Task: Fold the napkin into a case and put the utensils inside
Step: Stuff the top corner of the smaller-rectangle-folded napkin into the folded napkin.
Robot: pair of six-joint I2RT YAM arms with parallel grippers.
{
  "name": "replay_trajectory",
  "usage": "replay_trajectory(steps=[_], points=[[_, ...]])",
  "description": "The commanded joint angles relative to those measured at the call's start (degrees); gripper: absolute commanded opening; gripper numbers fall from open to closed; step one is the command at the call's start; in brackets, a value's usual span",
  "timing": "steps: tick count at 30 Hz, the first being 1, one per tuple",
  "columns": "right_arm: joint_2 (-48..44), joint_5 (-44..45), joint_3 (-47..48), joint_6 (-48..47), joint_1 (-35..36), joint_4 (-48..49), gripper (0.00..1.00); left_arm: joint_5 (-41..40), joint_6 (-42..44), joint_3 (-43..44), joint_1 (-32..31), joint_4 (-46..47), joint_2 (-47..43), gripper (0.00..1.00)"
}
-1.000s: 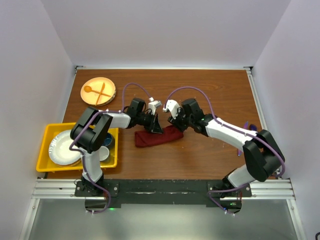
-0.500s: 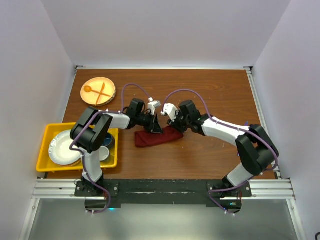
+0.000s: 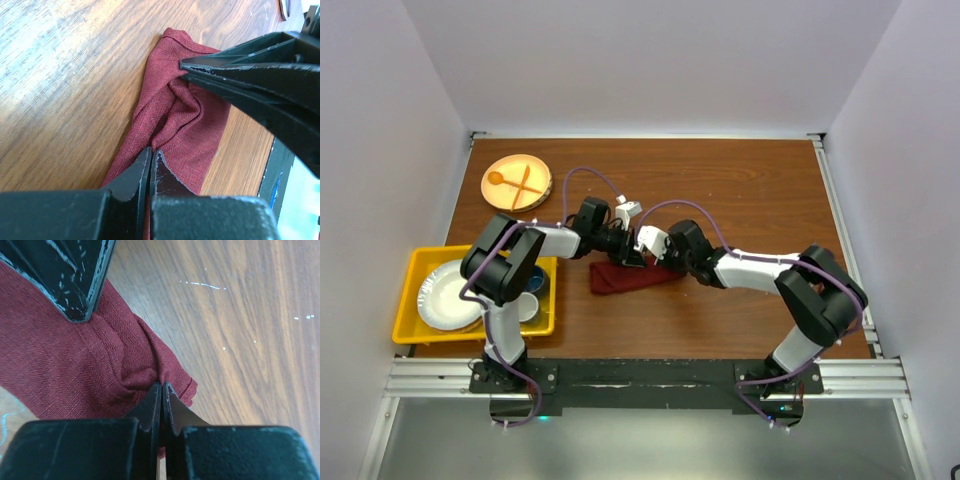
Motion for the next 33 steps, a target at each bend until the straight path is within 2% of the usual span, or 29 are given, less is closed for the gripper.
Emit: replay_trajectory(steps=[1, 9, 12, 13, 15, 22, 23, 28, 33], points=[[-3.13, 5.34, -3.37, -3.29, 1.37, 6.38, 0.0, -3.6, 0.8, -0.98, 0.55, -2.11, 2.64, 0.0], [-6.83, 8.25, 3.12, 1.97, 1.46, 1.65, 0.0, -3.86, 0.89, -1.33, 0.55, -1.84, 2.64, 0.0], [-8.41, 5.01, 4.36, 3.73, 1.54, -1.85, 0.32, -3.86, 0.8, -1.33, 0.55, -1.67, 2.64, 0.0], [-8.76, 4.12, 5.14, 4.52, 1.55, -2.92, 0.4, -3.86, 0.89, -1.33, 0.55, -1.58, 2.55, 0.0], [-9.82, 3.06, 5.76, 5.49, 1.46, -4.42, 0.45, -3.78, 0.71, -1.42, 0.55, -1.49, 2.64, 0.0], [-11.31, -2.38, 7.78, 6.81, 0.58, -10.48, 0.46, -3.6, 0.89, -1.95, 0.55, -1.23, 2.55, 0.0], [-11.31, -5.61, 7.79, 6.64, 0.32, -12.58, 0.46, -3.43, 0.89, -1.95, 0.55, -1.23, 2.46, 0.0], [-9.83, -11.35, 9.1, 4.27, -0.65, -18.57, 0.63, -3.25, 1.06, -2.03, 0.55, -1.23, 2.46, 0.0], [-7.71, -12.85, 11.56, 2.51, -2.23, -21.04, 0.64, -3.07, 0.89, -2.3, 0.55, -0.87, 2.37, 0.0]])
